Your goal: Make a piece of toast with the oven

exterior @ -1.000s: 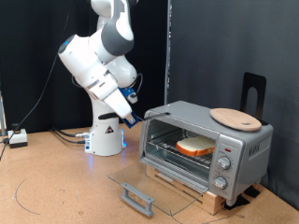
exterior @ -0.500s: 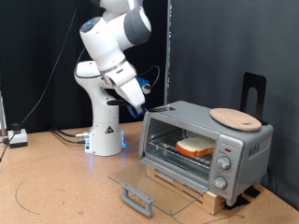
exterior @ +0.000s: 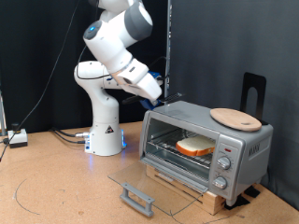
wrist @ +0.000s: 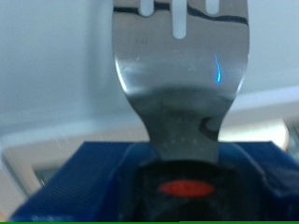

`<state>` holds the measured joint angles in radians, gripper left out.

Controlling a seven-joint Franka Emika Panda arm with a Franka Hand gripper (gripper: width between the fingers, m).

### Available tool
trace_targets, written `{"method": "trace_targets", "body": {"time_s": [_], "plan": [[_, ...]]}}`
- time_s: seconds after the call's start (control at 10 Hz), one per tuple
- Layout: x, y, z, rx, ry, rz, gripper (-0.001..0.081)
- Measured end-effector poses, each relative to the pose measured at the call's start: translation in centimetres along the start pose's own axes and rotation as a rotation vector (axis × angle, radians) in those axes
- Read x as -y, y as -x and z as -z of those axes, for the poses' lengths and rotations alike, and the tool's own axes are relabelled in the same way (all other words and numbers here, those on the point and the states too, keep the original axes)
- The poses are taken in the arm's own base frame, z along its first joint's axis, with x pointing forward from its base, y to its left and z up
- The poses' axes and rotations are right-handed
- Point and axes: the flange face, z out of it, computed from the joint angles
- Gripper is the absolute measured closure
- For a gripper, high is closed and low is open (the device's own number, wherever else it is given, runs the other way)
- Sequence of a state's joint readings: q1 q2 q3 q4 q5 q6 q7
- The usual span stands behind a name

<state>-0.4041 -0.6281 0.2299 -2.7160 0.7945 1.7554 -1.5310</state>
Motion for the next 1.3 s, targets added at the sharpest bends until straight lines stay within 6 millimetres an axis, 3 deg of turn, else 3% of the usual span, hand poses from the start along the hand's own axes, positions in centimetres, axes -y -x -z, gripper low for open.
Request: {"method": "trace_targets", "body": {"time_s": [0.7,1.3], "plan": [[6.7,-4.5,-5.5,0.104,-0.022,0.043,0.0400],[7.5,-4.9,-6.8,0.118,0.076,0.057,0.0400]]}}
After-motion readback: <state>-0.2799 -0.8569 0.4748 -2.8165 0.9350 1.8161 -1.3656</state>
